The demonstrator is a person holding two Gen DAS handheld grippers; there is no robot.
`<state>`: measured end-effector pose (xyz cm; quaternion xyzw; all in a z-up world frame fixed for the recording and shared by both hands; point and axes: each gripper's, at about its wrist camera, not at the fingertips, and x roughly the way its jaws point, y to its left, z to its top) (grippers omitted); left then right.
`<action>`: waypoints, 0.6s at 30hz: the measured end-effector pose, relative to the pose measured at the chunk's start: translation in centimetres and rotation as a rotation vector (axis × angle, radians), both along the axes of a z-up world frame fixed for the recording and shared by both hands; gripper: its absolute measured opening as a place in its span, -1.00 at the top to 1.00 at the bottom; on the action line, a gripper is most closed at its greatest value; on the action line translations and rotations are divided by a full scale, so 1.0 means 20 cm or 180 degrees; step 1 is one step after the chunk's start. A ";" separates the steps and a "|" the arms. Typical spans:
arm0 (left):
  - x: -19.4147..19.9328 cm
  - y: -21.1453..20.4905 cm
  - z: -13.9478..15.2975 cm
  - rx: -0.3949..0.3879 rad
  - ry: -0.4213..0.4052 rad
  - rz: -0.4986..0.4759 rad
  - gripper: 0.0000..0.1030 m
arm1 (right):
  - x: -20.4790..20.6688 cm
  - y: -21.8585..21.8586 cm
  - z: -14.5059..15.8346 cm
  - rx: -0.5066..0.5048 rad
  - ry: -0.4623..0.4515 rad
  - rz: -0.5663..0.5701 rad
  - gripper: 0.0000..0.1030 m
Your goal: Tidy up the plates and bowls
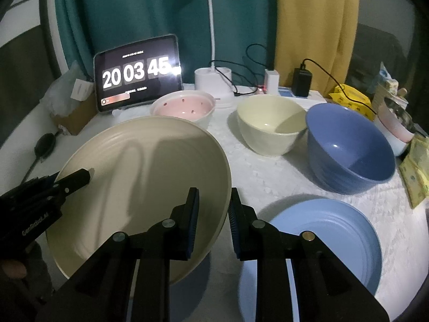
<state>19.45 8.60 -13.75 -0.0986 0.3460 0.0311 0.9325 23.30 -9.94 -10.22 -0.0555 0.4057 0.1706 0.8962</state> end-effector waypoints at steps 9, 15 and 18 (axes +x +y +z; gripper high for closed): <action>-0.02 -0.13 0.02 0.0058 0.0002 -0.0108 0.48 | -0.05 -0.14 0.01 0.0054 -0.0014 -0.0104 0.55; -0.03 -0.22 0.03 0.0099 0.0027 -0.0198 0.48 | -0.08 -0.23 0.00 0.0089 0.0014 -0.0187 0.55; -0.04 -0.27 0.03 0.0117 0.0049 -0.0247 0.48 | -0.10 -0.28 0.00 0.0105 0.0014 -0.0233 0.55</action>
